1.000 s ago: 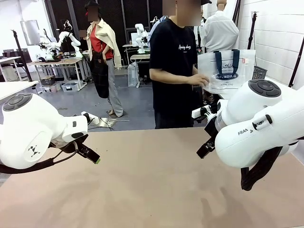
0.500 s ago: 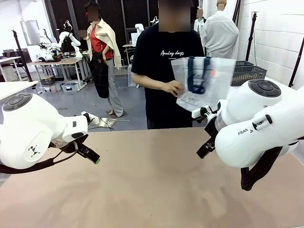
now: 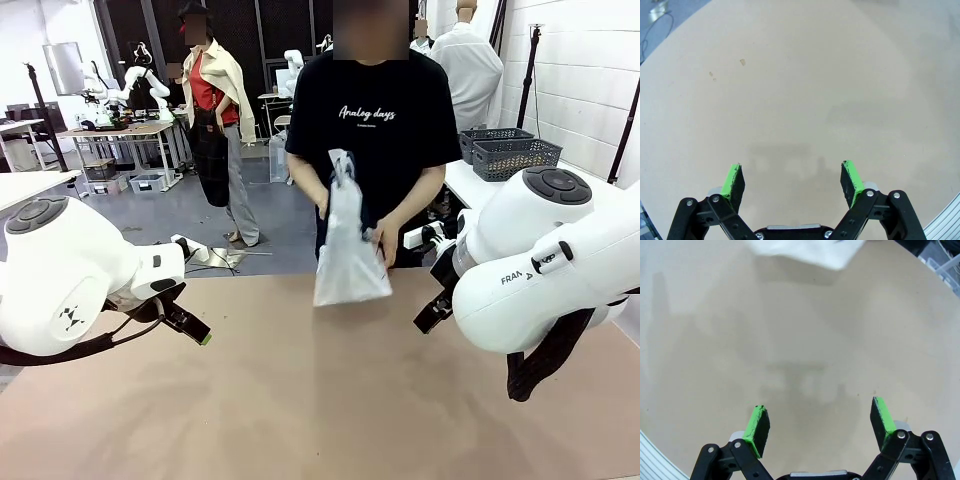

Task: Transfer purchased items from the store into the shopping bag.
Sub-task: Open the Reusable shopping bag in the center of the table.

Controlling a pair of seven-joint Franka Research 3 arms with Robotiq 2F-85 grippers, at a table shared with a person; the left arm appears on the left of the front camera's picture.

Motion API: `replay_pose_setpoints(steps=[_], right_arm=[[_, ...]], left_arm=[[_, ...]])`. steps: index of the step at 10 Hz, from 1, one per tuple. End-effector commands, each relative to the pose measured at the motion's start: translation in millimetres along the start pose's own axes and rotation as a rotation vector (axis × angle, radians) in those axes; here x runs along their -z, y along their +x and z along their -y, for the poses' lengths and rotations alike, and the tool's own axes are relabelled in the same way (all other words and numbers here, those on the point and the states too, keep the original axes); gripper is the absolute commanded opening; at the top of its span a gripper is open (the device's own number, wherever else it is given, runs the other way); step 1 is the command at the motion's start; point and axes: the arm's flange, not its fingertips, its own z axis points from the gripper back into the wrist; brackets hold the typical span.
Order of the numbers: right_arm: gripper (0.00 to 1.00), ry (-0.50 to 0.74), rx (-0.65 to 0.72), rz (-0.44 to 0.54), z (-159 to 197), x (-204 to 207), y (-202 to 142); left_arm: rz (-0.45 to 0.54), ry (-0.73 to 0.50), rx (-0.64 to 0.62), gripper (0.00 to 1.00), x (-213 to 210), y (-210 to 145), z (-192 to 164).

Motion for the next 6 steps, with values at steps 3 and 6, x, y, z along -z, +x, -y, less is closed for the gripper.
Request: replay_pose_setpoints(steps=[3,6], right_arm=[[1.0,0.0,0.0,0.0,0.1,0.0,0.0],[1.0,0.0,0.0,0.0,0.1,0.0,0.0]], left_arm=[[0.0,0.0,-0.003,1.0,0.0,-0.4,-1.2],[0.0,0.0,-0.003,1.0,0.0,-0.4,-1.2]])
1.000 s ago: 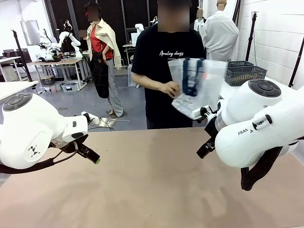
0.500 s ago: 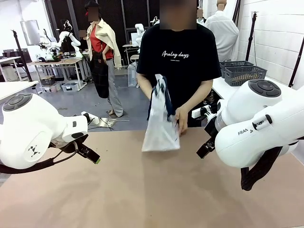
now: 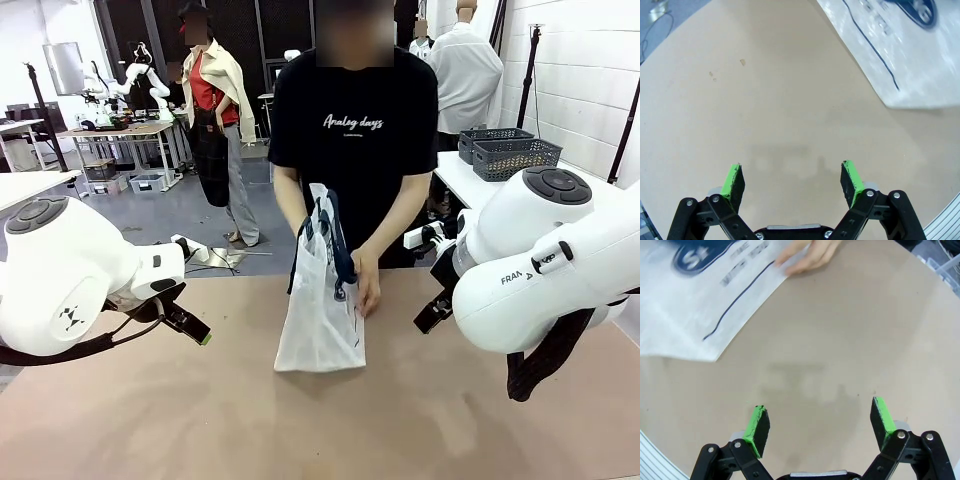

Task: Transfer purchased items from the store into the shopping bag.
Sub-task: Open the Reusable shopping bag in the center of the table.

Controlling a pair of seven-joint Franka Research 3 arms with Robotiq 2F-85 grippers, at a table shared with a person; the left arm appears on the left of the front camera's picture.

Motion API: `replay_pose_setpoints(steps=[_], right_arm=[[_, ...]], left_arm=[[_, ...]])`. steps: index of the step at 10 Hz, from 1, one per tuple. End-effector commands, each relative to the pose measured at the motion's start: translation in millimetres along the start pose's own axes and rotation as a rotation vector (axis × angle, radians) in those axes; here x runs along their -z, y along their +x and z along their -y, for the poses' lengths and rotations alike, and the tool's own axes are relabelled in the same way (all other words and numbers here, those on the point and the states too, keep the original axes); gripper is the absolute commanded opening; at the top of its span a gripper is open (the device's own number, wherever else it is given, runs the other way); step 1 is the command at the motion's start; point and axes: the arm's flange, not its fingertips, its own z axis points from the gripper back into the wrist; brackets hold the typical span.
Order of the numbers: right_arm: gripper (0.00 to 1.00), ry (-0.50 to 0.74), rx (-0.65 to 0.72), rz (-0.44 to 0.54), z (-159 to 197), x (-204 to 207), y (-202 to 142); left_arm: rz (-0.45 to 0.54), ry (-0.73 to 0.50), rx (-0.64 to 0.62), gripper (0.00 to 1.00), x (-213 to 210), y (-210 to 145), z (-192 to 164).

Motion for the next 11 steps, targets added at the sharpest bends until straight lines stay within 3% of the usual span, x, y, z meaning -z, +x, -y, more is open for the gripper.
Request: replay_pose_setpoints(steps=[1,11], right_arm=[[1.0,0.0,0.0,0.0,0.1,0.0,0.0],[1.0,0.0,0.0,0.0,0.1,0.0,0.0]], left_arm=[[0.0,0.0,-0.003,1.0,0.0,-0.4,-1.2],[0.0,0.0,-0.003,1.0,0.0,-0.4,-1.2]])
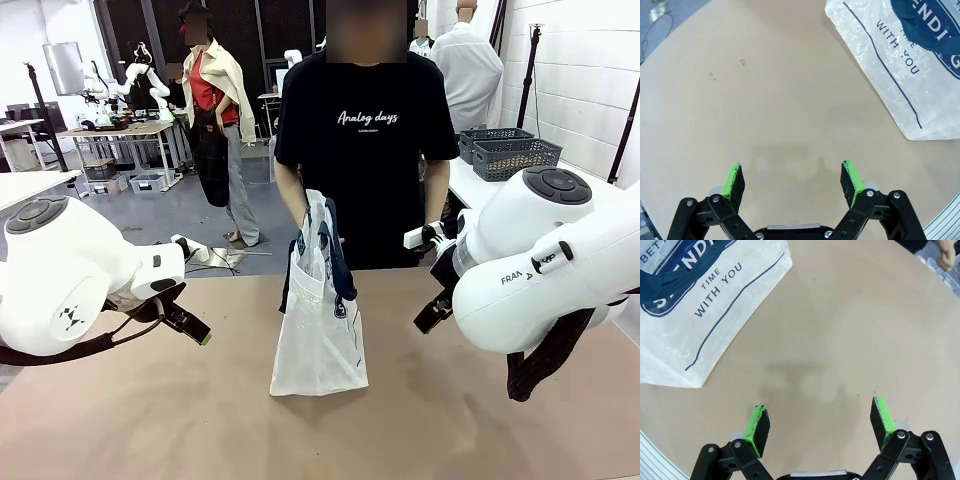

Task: Transfer purchased items from the store into the shopping bag.
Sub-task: Open the Reusable shopping bag in the center of the table.

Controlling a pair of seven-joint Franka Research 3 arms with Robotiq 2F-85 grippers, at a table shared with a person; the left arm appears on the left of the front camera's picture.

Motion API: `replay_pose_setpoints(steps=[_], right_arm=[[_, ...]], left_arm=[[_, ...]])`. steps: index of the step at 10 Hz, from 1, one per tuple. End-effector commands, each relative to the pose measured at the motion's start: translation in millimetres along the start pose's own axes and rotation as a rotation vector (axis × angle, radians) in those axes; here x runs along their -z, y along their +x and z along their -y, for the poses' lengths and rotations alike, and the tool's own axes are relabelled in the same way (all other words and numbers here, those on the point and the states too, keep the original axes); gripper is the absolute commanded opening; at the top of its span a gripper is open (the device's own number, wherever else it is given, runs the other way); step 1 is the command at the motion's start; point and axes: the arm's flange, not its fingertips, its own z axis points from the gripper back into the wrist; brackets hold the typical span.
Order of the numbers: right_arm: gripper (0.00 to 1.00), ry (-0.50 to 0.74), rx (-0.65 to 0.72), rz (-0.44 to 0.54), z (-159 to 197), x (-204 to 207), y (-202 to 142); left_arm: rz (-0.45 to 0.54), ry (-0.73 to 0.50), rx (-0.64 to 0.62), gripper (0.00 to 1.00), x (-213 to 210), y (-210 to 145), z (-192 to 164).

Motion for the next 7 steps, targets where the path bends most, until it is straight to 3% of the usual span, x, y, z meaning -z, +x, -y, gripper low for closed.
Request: replay_pose_setpoints(steps=[1,7], right_arm=[[1.0,0.0,0.0,0.0,0.1,0.0,0.0],[1.0,0.0,0.0,0.0,0.1,0.0,0.0]], left_arm=[[0.0,0.0,-0.003,1.0,0.0,-0.4,-1.2],[0.0,0.0,0.0,1.0,0.0,0.0,0.0]])
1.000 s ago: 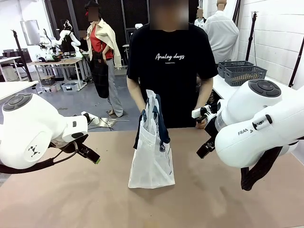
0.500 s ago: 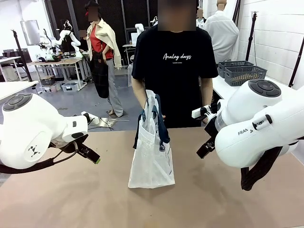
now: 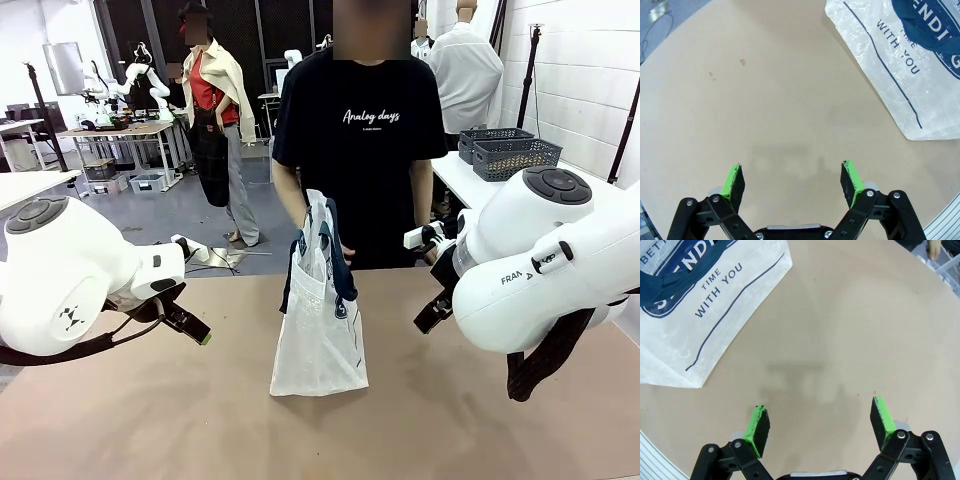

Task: Transfer purchased items from the store into the shopping bag.
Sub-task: Open the Reusable shopping bag in the center of the table.

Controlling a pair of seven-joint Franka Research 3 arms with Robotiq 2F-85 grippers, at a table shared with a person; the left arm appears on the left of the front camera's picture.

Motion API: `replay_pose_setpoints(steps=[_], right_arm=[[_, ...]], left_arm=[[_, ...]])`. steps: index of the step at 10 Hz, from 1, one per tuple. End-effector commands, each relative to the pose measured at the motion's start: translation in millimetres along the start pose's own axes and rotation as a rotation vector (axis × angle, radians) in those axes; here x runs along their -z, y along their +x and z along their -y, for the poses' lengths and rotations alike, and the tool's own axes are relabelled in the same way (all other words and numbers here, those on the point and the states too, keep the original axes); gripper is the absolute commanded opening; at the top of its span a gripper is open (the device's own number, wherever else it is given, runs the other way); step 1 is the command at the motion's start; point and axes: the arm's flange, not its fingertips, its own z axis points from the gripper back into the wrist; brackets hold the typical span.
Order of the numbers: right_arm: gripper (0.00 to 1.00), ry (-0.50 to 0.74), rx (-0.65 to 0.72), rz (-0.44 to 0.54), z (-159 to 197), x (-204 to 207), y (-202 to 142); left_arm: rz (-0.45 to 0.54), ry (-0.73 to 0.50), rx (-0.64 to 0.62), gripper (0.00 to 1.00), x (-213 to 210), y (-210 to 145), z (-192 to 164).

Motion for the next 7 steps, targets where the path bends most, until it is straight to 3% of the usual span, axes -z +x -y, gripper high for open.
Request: replay_pose_setpoints(steps=[1,4,7], right_arm=[[1.0,0.0,0.0,0.0,0.0,0.0,0.0],[1.0,0.036,0.071,-0.062,-10.9,-21.2,20.2],[1.0,0.05,0.149,-0.142,-3.8,-52.4,71.5]], left_arm=[[-0.001,-0.042,-0.026,1.0,-3.7,2.4,2.2],[-0.019,-0.151,-0.068,1.0,-40.4,21.1,1.5],[-0.08,-0.114,-0.133,1.0,-67.8,54.6,-10.2]])
